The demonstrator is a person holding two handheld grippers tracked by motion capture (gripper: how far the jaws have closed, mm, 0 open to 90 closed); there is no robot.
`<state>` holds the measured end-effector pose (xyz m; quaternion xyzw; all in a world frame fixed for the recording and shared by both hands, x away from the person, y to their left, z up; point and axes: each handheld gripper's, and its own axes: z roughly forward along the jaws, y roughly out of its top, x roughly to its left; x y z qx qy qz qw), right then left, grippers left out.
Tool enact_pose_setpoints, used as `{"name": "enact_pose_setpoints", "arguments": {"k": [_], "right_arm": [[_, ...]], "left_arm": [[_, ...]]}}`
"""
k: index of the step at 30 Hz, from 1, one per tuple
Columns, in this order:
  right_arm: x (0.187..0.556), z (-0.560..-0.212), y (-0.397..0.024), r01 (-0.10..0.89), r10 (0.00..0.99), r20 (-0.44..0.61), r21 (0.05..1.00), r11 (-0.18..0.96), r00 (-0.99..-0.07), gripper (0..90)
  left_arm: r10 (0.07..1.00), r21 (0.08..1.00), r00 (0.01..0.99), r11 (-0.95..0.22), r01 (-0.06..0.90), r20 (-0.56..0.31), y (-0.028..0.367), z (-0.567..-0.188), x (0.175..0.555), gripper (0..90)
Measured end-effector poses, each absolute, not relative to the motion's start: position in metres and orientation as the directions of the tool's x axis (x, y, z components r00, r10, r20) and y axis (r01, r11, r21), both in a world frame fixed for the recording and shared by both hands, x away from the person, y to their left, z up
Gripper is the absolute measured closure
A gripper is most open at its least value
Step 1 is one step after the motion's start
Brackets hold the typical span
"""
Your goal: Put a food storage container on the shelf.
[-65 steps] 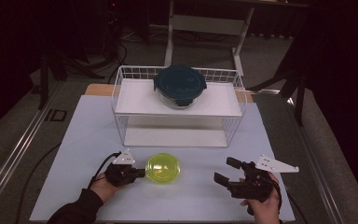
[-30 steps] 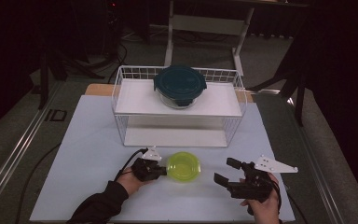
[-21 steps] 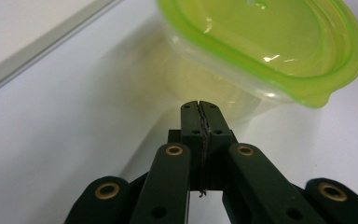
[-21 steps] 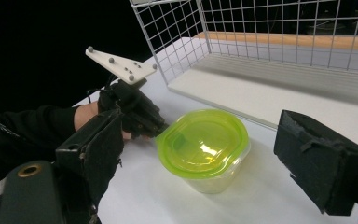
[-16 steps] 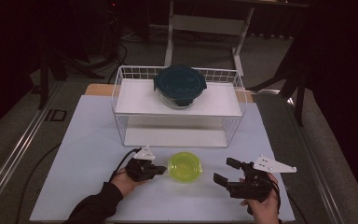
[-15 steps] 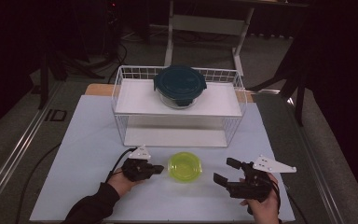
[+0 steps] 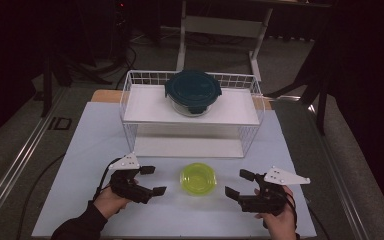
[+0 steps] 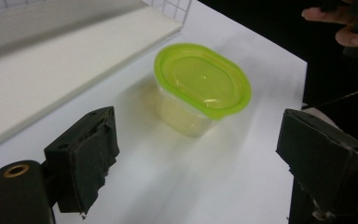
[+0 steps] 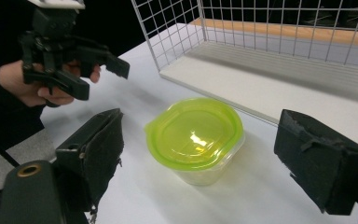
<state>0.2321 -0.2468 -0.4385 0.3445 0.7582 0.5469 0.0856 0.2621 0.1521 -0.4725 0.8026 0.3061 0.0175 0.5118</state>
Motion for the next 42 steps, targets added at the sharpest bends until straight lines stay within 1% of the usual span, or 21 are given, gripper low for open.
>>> {"name": "enact_pose_setpoints", "arguments": {"k": [2, 4, 6, 13, 17, 18, 19, 20, 23, 24, 25, 27, 29, 33, 34, 36, 37, 38, 40, 41, 42], "right_arm": [[0.234, -0.439, -0.246, 0.432, 0.617, 0.247, 0.886, 0.168, -0.747, 15.1], [0.235, -0.440, -0.244, 0.438, 0.619, 0.250, 0.883, 0.170, -0.745, 15.1], [0.237, -0.440, -0.243, 0.440, 0.620, 0.247, 0.880, 0.179, -0.745, 15.0], [0.248, -0.442, -0.236, 0.443, 0.629, 0.234, 0.875, 0.196, -0.741, 14.3], [0.257, -0.442, -0.233, 0.451, 0.634, 0.233, 0.868, 0.205, -0.737, 14.0], [0.257, -0.442, -0.233, 0.451, 0.634, 0.233, 0.868, 0.205, -0.737, 14.0], [0.260, -0.442, -0.232, 0.462, 0.634, 0.244, 0.863, 0.203, -0.734, 14.0], [0.265, -0.442, -0.231, 0.476, 0.637, 0.253, 0.856, 0.204, -0.728, 13.7], [0.272, -0.445, -0.230, 0.493, 0.642, 0.263, 0.844, 0.209, -0.721, 12.2], [0.272, -0.445, -0.230, 0.493, 0.642, 0.263, 0.844, 0.209, -0.721, 12.2], [0.273, -0.445, -0.229, 0.495, 0.650, 0.252, 0.841, 0.220, -0.717, 12.2], [0.278, -0.448, -0.228, 0.537, 0.636, 0.302, 0.817, 0.212, -0.710, 13.1], [0.284, -0.452, -0.227, 0.591, 0.636, 0.349, 0.778, 0.213, -0.689, 13.4], [0.293, -0.461, -0.225, 0.697, 0.641, 0.458, 0.696, 0.172, -0.616, 10.7], [0.295, -0.463, -0.224, 0.719, 0.662, 0.467, 0.676, 0.161, -0.587, 13.1], [0.298, -0.466, -0.223, 0.753, 0.668, 0.491, 0.638, 0.162, -0.559, 16.1], [0.300, -0.468, -0.223, 0.779, 0.667, 0.522, 0.610, 0.144, -0.532, 22.7], [0.302, -0.470, -0.223, 0.798, 0.664, 0.544, 0.588, 0.134, -0.513, 24.7], [0.305, -0.473, -0.221, 0.827, 0.674, 0.567, 0.548, 0.121, -0.474, 32.6], [0.307, -0.475, -0.220, 0.851, 0.672, 0.592, 0.513, 0.112, -0.445, 34.1], [0.309, -0.476, -0.219, 0.862, 0.674, 0.601, 0.497, 0.105, -0.429, 35.0]], "left_arm": [[0.510, 0.841, 0.813, -0.278, 0.465, -0.281, 0.150, -0.468, 0.263, 7.5], [0.515, 0.844, 0.808, -0.264, 0.467, -0.286, 0.148, -0.465, 0.264, 7.2], [0.525, 0.843, 0.798, -0.249, 0.477, -0.297, 0.143, -0.463, 0.267, 4.5], [0.530, 0.842, 0.787, -0.225, 0.490, -0.316, 0.128, -0.459, 0.277, 3.0], [0.532, 0.812, 0.756, -0.199, 0.549, -0.380, 0.122, -0.460, 0.286, 3.4], [0.532, 0.812, 0.756, -0.199, 0.549, -0.380, 0.122, -0.460, 0.286, 3.5], [0.506, 0.785, 0.739, -0.176, 0.594, -0.445, 0.120, -0.462, 0.292, 3.5], [0.512, 0.776, 0.733, -0.183, 0.603, -0.449, 0.119, -0.463, 0.293, 5.1], [0.526, 0.737, 0.701, -0.189, 0.649, -0.482, 0.113, -0.468, 0.299, 5.2], [0.526, 0.737, 0.701, -0.189, 0.649, -0.482, 0.113, -0.468, 0.299, 5.5], [0.537, 0.713, 0.674, -0.177, 0.678, -0.507, 0.110, -0.472, 0.302, 5.5], [0.554, 0.681, 0.641, -0.172, 0.712, -0.531, 0.107, -0.476, 0.305, 8.6], [0.568, 0.645, 0.598, -0.147, 0.750, -0.565, 0.105, -0.480, 0.308, 14.1], [0.574, 0.577, 0.533, -0.124, 0.807, -0.622, 0.106, -0.490, 0.313, 17.2], [0.571, 0.566, 0.522, -0.118, 0.816, -0.634, 0.106, -0.491, 0.313, 20.1], [0.574, 0.542, 0.497, -0.109, 0.834, -0.651, 0.105, -0.496, 0.314, 23.6], [0.573, 0.527, 0.479, -0.094, 0.845, -0.665, 0.104, -0.497, 0.313, 25.3], [0.567, 0.513, 0.467, -0.090, 0.854, -0.679, 0.104, -0.499, 0.314, 27.5], [0.556, 0.489, 0.445, -0.078, 0.869, -0.702, 0.103, -0.503, 0.313, 31.3], [0.551, 0.479, 0.438, -0.077, 0.875, -0.710, 0.102, -0.505, 0.313, 36.0], [0.554, 0.468, 0.430, -0.082, 0.880, -0.713, 0.101, -0.506, 0.313, 37.5]]}}
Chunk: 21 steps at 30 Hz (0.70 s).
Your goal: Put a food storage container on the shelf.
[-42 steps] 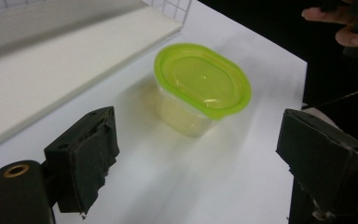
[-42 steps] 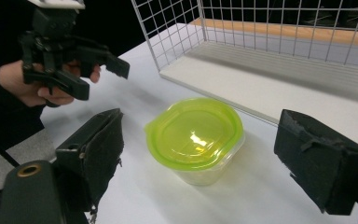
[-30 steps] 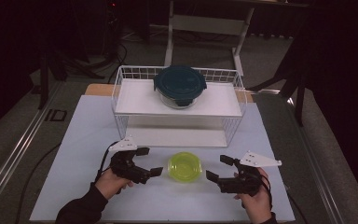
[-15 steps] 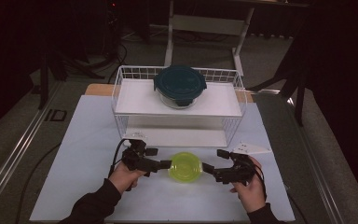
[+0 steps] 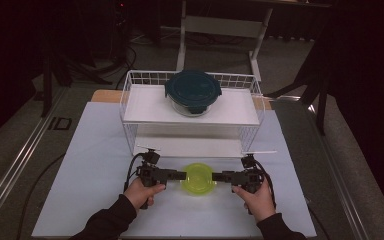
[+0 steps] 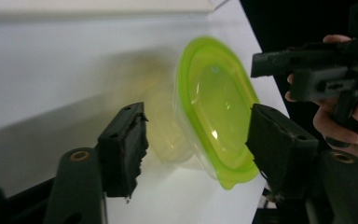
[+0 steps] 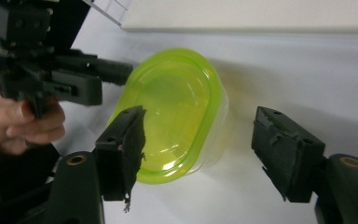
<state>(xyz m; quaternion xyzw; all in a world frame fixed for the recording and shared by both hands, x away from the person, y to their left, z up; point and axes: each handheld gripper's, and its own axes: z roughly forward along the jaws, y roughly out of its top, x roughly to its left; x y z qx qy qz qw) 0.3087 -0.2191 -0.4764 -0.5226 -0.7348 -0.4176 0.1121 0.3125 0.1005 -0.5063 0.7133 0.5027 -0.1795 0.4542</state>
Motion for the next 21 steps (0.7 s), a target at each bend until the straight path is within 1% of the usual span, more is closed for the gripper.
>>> {"name": "enact_pose_setpoints", "arguments": {"k": [2, 3, 5, 7, 9, 10, 12, 15, 16, 18, 21], "right_arm": [[0.312, -0.480, -0.217, 0.884, 0.681, 0.616, 0.457, 0.100, -0.396, 39.4], [0.313, -0.482, -0.216, 0.891, 0.687, 0.617, 0.444, 0.098, -0.383, 43.2], [0.315, -0.484, -0.214, 0.908, 0.697, 0.623, 0.407, 0.100, -0.356, 46.9], [0.317, -0.487, -0.213, 0.916, 0.704, 0.622, 0.387, 0.102, -0.341, 50.0], [0.318, -0.490, -0.212, 0.926, 0.702, 0.634, 0.365, 0.098, -0.325, 56.6], [0.319, -0.491, -0.211, 0.927, 0.706, 0.630, 0.360, 0.102, -0.323, 57.7], [0.319, -0.492, -0.210, 0.931, 0.709, 0.629, 0.350, 0.108, -0.319, 63.2], [0.318, -0.490, -0.207, 0.930, 0.706, 0.629, 0.350, 0.115, -0.325, 72.4], [0.317, -0.489, -0.206, 0.928, 0.706, 0.628, 0.353, 0.118, -0.328, 74.1], [0.317, -0.489, -0.205, 0.926, 0.709, 0.622, 0.356, 0.124, -0.334, 74.5], [0.317, -0.490, -0.205, 0.933, 0.703, 0.638, 0.343, 0.107, -0.316, 75.4]], "left_arm": [[0.556, 0.443, 0.414, -0.091, 0.892, -0.721, 0.098, -0.510, 0.312, 43.1], [0.552, 0.439, 0.413, -0.092, 0.894, -0.724, 0.098, -0.510, 0.311, 45.3], [0.551, 0.433, 0.407, -0.091, 0.897, -0.728, 0.098, -0.511, 0.310, 49.8], [0.541, 0.426, 0.401, -0.085, 0.901, -0.739, 0.098, -0.512, 0.311, 55.9], [0.545, 0.429, 0.397, -0.074, 0.900, -0.738, 0.099, -0.512, 0.311, 60.9], [0.545, 0.425, 0.395, -0.076, 0.902, -0.740, 0.099, -0.512, 0.311, 63.9], [0.540, 0.429, 0.395, -0.068, 0.901, -0.743, 0.099, -0.512, 0.311, 68.2], [0.531, 0.426, 0.393, -0.066, 0.902, -0.750, 0.099, -0.512, 0.312, 72.3], [0.530, 0.425, 0.394, -0.069, 0.902, -0.750, 0.099, -0.512, 0.312, 73.5], [0.522, 0.415, 0.388, -0.070, 0.907, -0.760, 0.099, -0.512, 0.312, 74.3], [0.522, 0.404, 0.376, -0.064, 0.912, -0.766, 0.099, -0.513, 0.311, 74.8]]}}
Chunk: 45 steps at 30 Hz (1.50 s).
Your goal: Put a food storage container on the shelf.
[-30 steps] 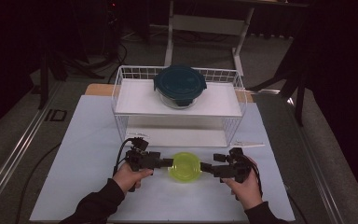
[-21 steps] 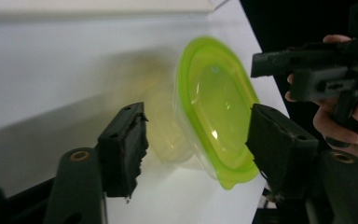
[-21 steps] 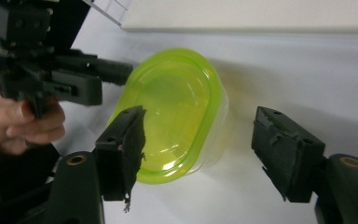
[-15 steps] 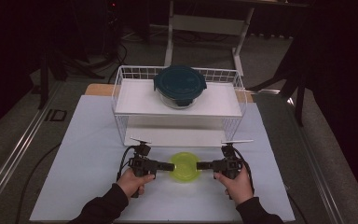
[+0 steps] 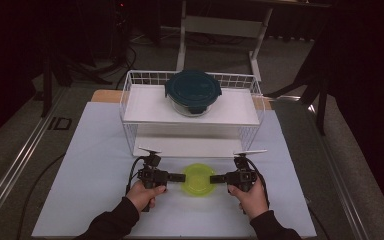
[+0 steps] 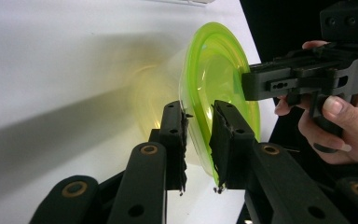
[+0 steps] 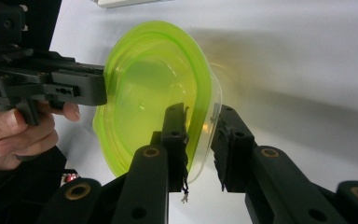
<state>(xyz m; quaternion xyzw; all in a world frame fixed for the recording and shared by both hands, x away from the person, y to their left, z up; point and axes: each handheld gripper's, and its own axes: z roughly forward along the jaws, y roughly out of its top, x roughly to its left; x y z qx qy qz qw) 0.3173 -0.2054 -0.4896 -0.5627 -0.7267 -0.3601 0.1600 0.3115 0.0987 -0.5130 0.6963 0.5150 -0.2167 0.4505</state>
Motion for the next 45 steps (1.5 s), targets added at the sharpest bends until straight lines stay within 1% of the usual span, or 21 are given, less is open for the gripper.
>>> {"name": "enact_pose_setpoints", "arguments": {"k": [2, 8, 10, 11, 12, 16, 18, 22, 33, 41, 45], "right_arm": [[0.316, -0.489, -0.205, 0.934, 0.706, 0.637, 0.341, 0.104, -0.310, 76.1], [0.314, -0.488, -0.205, 0.935, 0.685, 0.656, 0.337, 0.108, -0.315, 77.3], [0.313, -0.487, -0.205, 0.935, 0.690, 0.651, 0.339, 0.108, -0.316, 78.6], [0.313, -0.486, -0.206, 0.933, 0.691, 0.650, 0.345, 0.105, -0.318, 80.1], [0.313, -0.485, -0.207, 0.933, 0.689, 0.652, 0.345, 0.101, -0.315, 80.3], [0.312, -0.485, -0.208, 0.938, 0.682, 0.663, 0.333, 0.101, -0.309, 80.3], [0.311, -0.483, -0.207, 0.932, 0.690, 0.651, 0.347, 0.103, -0.318, 80.3], [0.310, -0.475, -0.206, 0.927, 0.673, 0.662, 0.360, 0.100, -0.330, 80.3], [0.308, -0.434, -0.201, 0.902, 0.653, 0.651, 0.415, 0.118, -0.386, 80.3], [0.307, -0.403, -0.195, 0.880, 0.646, 0.631, 0.455, 0.140, -0.429, 80.3], [0.307, -0.384, -0.192, 0.865, 0.639, 0.623, 0.481, 0.142, -0.451, 80.3]], "left_arm": [[0.505, 0.374, 0.352, -0.060, 0.925, -0.788, 0.098, -0.516, 0.312, 75.9], [0.481, 0.353, 0.337, -0.060, 0.934, -0.810, 0.102, -0.519, 0.313, 78.1], [0.442, 0.337, 0.316, -0.032, 0.941, -0.839, 0.105, -0.519, 0.314, 80.6], [0.433, 0.343, 0.321, -0.030, 0.939, -0.842, 0.105, -0.518, 0.313, 82.7], [0.439, 0.358, 0.337, -0.037, 0.933, -0.833, 0.104, -0.516, 0.312, 82.8], [0.437, 0.352, 0.332, -0.037, 0.935, -0.836, 0.104, -0.516, 0.311, 82.9], [0.417, 0.347, 0.328, -0.031, 0.937, -0.848, 0.107, -0.515, 0.311, 83.0], [0.397, 0.354, 0.333, -0.023, 0.935, -0.855, 0.111, -0.508, 0.310, 83.1], [0.365, 0.392, 0.365, 0.000, 0.920, -0.856, 0.120, -0.471, 0.306, 83.1], [0.400, 0.420, 0.382, 0.008, 0.907, -0.833, 0.125, -0.434, 0.301, 83.1], [0.401, 0.449, 0.406, 0.017, 0.893, -0.821, 0.128, -0.414, 0.300, 83.1]]}}
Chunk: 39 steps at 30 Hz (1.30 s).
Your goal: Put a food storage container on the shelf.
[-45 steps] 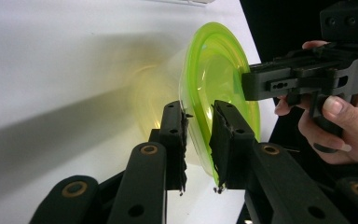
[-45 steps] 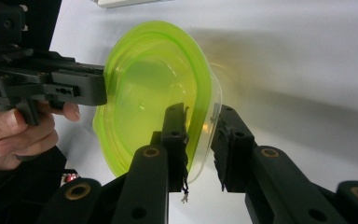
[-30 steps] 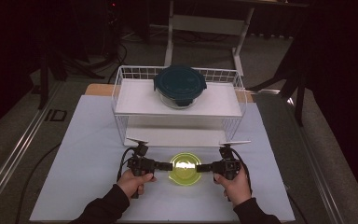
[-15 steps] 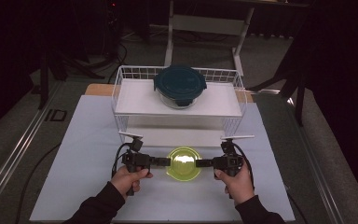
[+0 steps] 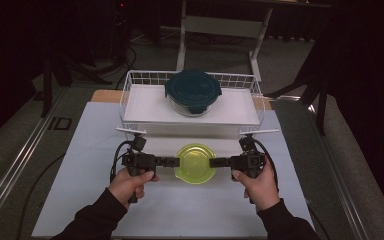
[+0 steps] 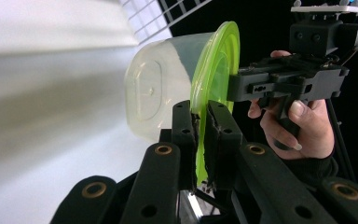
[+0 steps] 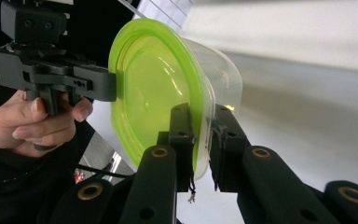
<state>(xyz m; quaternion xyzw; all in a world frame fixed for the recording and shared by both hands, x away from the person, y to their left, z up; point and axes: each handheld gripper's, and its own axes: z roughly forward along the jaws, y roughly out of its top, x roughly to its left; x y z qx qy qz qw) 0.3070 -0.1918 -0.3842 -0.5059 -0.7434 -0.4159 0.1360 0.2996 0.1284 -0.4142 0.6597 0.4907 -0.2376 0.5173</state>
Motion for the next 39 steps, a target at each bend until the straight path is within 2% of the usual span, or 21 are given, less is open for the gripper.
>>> {"name": "enact_pose_setpoints", "arguments": {"k": [10, 23, 32, 39], "right_arm": [[0.310, -0.327, -0.186, 0.819, 0.628, 0.589, 0.556, 0.142, -0.509, 80.4], [0.339, -0.268, -0.183, 0.779, 0.623, 0.563, 0.616, 0.121, -0.542, 80.5], [0.365, -0.240, -0.179, 0.768, 0.634, 0.556, 0.634, 0.096, -0.538, 80.5], [0.389, -0.232, -0.179, 0.776, 0.651, 0.560, 0.626, 0.072, -0.512, 80.4]], "left_arm": [[0.405, 0.524, 0.469, 0.032, 0.851, -0.785, 0.134, -0.355, 0.304, 83.1], [0.415, 0.580, 0.504, 0.074, 0.811, -0.758, 0.137, -0.299, 0.329, 83.1], [0.441, 0.594, 0.503, 0.092, 0.799, -0.744, 0.137, -0.270, 0.355, 83.1], [0.449, 0.578, 0.475, 0.120, 0.807, -0.757, 0.135, -0.264, 0.376, 83.1]]}}
